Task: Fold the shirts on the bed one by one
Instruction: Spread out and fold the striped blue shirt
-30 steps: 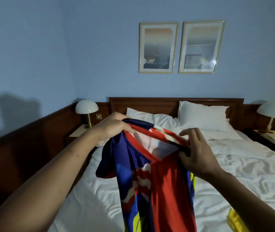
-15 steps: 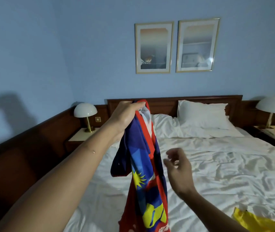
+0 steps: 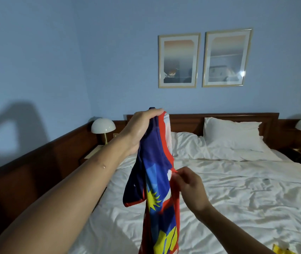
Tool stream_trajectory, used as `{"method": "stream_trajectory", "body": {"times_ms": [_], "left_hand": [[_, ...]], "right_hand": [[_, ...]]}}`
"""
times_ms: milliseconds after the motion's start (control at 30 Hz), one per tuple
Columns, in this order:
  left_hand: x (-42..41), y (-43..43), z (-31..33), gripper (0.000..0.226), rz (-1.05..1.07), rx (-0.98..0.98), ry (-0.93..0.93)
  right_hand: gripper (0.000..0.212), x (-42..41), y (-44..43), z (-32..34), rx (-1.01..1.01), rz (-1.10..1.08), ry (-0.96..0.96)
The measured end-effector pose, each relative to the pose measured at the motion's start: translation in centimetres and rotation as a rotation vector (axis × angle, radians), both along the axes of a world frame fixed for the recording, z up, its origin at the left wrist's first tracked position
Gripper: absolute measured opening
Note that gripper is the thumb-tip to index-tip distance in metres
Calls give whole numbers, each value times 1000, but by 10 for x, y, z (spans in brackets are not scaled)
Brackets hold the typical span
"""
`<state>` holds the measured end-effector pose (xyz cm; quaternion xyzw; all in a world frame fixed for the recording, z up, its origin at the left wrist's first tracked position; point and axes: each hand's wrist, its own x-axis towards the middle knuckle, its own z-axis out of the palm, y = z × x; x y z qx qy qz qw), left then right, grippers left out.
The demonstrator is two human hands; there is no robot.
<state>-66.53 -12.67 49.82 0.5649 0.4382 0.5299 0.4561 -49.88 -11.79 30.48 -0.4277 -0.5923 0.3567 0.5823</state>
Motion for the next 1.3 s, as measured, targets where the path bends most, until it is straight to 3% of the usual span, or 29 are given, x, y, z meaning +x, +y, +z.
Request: {"method": "stream_trajectory", "body": {"times_ms": [67,133,233,267,433,533,633,700,800,900,1033,1100,1167,1233,1300], "left_hand": [[-25,1,-3,23,-51,-6,-12],[-54,6,-7,12,41,3,56],[-91,16,-21,58,277,-9,165],[-100,19,-27,63,324,-16,171],[-112,18,-44,34,452,73,35],[-110,20,-51,29,408,153,13],[-110,21,-50,40,375,233,106],[-115,19,-46,41,297,269,208],[-130,11,-45,42,80,228,426],[-139,8,-54,36,-55,278,689],[-132,12,-76,26,-28,252,670],[-129,12,-83,33,-21,90,608],[-134,17,-94,24,-53,-40,669],[-140,22,-105,13,-62,-24,813],[-147,27,-117,9,66,53,769]], "right_hand": [[23,7,9,5,-16,-120,69],[23,17,14,16,17,-206,77],[22,29,13,40,91,-220,-7],[21,31,11,47,109,-196,-43],[17,42,17,73,170,-318,-147],[17,48,19,85,158,-363,-118],[16,54,13,89,97,-225,-138],[13,61,9,89,54,-179,-219],[14,72,8,85,69,-297,-381],[15,79,5,79,115,-416,-376],[27,73,-3,73,121,-438,-287],[28,69,-6,70,142,-434,-287],[26,65,-7,66,157,-425,-305],[24,65,-9,63,178,-418,-353],[22,68,-12,57,225,-424,-478]]}}
